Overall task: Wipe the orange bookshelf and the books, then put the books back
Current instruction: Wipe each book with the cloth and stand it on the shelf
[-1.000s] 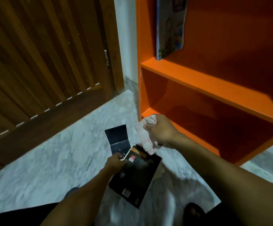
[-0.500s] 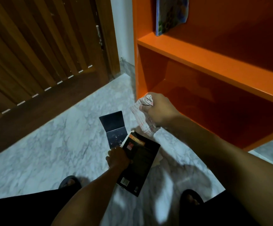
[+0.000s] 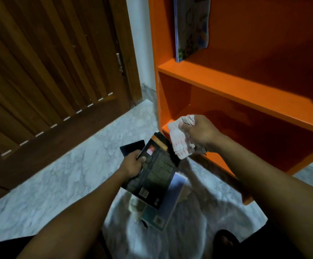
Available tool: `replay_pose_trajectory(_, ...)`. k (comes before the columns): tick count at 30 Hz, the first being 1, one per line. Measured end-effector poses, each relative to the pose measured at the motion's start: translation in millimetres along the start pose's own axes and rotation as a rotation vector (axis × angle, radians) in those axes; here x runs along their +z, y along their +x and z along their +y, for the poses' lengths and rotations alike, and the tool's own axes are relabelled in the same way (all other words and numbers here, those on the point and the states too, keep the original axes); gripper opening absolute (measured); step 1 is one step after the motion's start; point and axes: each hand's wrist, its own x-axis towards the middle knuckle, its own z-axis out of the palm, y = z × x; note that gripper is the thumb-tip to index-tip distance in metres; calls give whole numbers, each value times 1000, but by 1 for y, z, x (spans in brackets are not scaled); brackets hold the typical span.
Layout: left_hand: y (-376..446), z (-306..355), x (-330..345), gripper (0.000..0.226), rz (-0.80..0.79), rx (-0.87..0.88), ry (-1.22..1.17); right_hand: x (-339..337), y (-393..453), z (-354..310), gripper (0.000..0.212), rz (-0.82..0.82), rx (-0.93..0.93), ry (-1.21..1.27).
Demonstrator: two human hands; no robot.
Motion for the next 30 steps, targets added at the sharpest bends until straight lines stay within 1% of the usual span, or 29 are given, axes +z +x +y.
replay_pose_trajectory(2, -4, 21, -33, 18, 33, 11, -127, -3, 6, 9, 40, 91, 77, 28)
replay_pose_trajectory(4, -9, 42, -63, 16, 69, 34, -265, -2, 9, 14, 38, 163, 152, 131)
replay_pose_trajectory(7, -23, 73, -98, 18, 118, 75, -411, 6, 2, 4, 27, 190, 274, 342)
replay_pose_trajectory(9, -37, 90, -113, 20, 121, 108, -483, 17, -6, -9, 23, 168, 301, 570)
replay_pose_trajectory(11, -52, 103, -120, 23, 114, 130, -547, 29, -9, -21, 33, 88, 314, 800)
replay_pose_trajectory(13, -66, 111, -120, 24, 135, 150, -556, 36, -13, -31, 35, 36, 310, 938)
replay_pose_trajectory(15, -76, 115, -118, 23, 175, 166, -491, 40, -16, -36, 30, 45, 251, 944)
replay_pose_trajectory(18, -84, 119, -114, 21, 218, 204, -374, 42, -24, -37, 15, 73, 131, 913)
replay_pose_trajectory(19, -88, 122, -112, 21, 219, 213, -365, 42, -27, -37, 15, 80, 100, 918)
replay_pose_trajectory(22, -95, 129, -107, 23, 139, 189, -471, 37, -31, -41, 18, 86, 65, 972)
replay_pose_trajectory(25, -100, 133, -110, 32, 57, 205, -557, 27, -35, -44, 17, 66, 87, 1026)
replay_pose_trajectory(27, -100, 135, -113, 39, 62, 217, -606, 22, -38, -47, 15, 41, 81, 1042)
replay_pose_trajectory(28, -102, 137, -113, 39, 76, 208, -624, 20, -39, -48, 15, 26, 70, 1039)
replay_pose_trajectory(30, -105, 141, -112, 28, 100, 175, -654, 18, -39, -47, 15, 14, 45, 999)
